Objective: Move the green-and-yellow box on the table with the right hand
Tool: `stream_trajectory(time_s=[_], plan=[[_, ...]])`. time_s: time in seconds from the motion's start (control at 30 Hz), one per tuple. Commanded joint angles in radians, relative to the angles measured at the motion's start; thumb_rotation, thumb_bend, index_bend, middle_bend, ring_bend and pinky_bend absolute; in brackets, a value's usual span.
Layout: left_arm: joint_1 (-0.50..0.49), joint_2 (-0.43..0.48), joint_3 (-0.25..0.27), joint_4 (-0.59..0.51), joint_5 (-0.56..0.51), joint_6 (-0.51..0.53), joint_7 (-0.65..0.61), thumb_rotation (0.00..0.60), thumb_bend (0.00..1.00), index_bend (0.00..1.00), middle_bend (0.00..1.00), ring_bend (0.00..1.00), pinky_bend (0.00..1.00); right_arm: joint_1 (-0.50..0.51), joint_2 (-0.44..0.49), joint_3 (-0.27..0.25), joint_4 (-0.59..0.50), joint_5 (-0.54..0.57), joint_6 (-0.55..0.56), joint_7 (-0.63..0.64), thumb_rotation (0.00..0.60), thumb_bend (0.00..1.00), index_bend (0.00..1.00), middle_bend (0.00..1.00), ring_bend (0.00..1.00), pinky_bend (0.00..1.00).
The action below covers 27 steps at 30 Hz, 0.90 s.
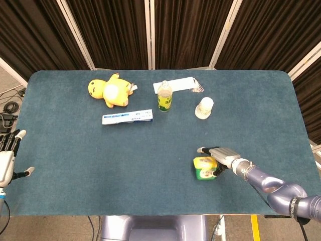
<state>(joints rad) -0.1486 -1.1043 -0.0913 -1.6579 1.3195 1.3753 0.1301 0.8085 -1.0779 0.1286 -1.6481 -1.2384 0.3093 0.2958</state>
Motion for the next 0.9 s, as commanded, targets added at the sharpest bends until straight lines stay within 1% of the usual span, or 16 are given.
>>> stream_trajectory(time_s=[0.03,0.2,0.27,0.37,0.47,0.57,0.67,0.77,0.9], plan=[[0.0,0.0,0.0,0.001,-0.001,0.0,-0.002,0.6,0.0,0.0,0.0,0.0,0.0,-0.039,-0.028,0.0,0.03,-0.03,0.155,-0.06,0.6,0.21,0.0,0.0,0.0,0.0],[-0.001,0.0,0.0,0.002,0.001,-0.001,-0.004,0.6,0.0,0.0,0.0,0.0,0.0,-0.107,-0.05,0.012,0.012,-0.083,0.354,-0.089,0.6,0.18,0.0,0.0,0.0,0.0],[0.0,0.001,0.001,0.001,0.002,0.0,-0.004,0.6,0.0,0.0,0.0,0.0,0.0,-0.127,-0.051,0.006,0.001,-0.113,0.402,-0.095,0.6,0.14,0.0,0.0,0.0,0.0],[0.0,0.001,0.0,0.001,0.001,0.002,-0.005,0.6,0.0,0.0,0.0,0.0,0.0,-0.162,-0.048,-0.026,-0.011,-0.193,0.479,-0.117,0.6,0.07,0.0,0.0,0.0,0.0],[0.0,0.001,0.001,0.0,0.002,0.003,-0.004,0.6,0.0,0.0,0.0,0.0,0.0,-0.19,-0.05,-0.062,-0.007,-0.258,0.533,-0.142,0.6,0.02,0.0,0.0,0.0,0.0],[0.0,0.0,0.002,-0.001,0.004,0.003,0.0,0.6,0.0,0.0,0.0,0.0,0.0,-0.234,-0.075,-0.108,0.028,-0.347,0.625,-0.177,0.6,0.0,0.02,0.0,0.0,0.0],[-0.002,-0.002,0.003,-0.002,0.006,0.001,0.004,0.6,0.0,0.0,0.0,0.0,0.0,-0.263,-0.102,-0.146,0.075,-0.413,0.685,-0.2,0.6,0.0,0.05,0.0,0.0,0.0],[-0.003,-0.004,0.004,-0.003,0.007,0.001,0.008,0.6,0.0,0.0,0.0,0.0,0.0,-0.285,-0.139,-0.175,0.138,-0.477,0.747,-0.216,0.6,0.0,0.07,0.01,0.0,0.0],[-0.004,-0.003,0.006,-0.005,0.005,-0.004,0.009,0.6,0.0,0.0,0.0,0.0,0.0,-0.307,-0.205,-0.192,0.246,-0.543,0.831,-0.235,0.6,0.0,0.08,0.02,0.0,0.0]])
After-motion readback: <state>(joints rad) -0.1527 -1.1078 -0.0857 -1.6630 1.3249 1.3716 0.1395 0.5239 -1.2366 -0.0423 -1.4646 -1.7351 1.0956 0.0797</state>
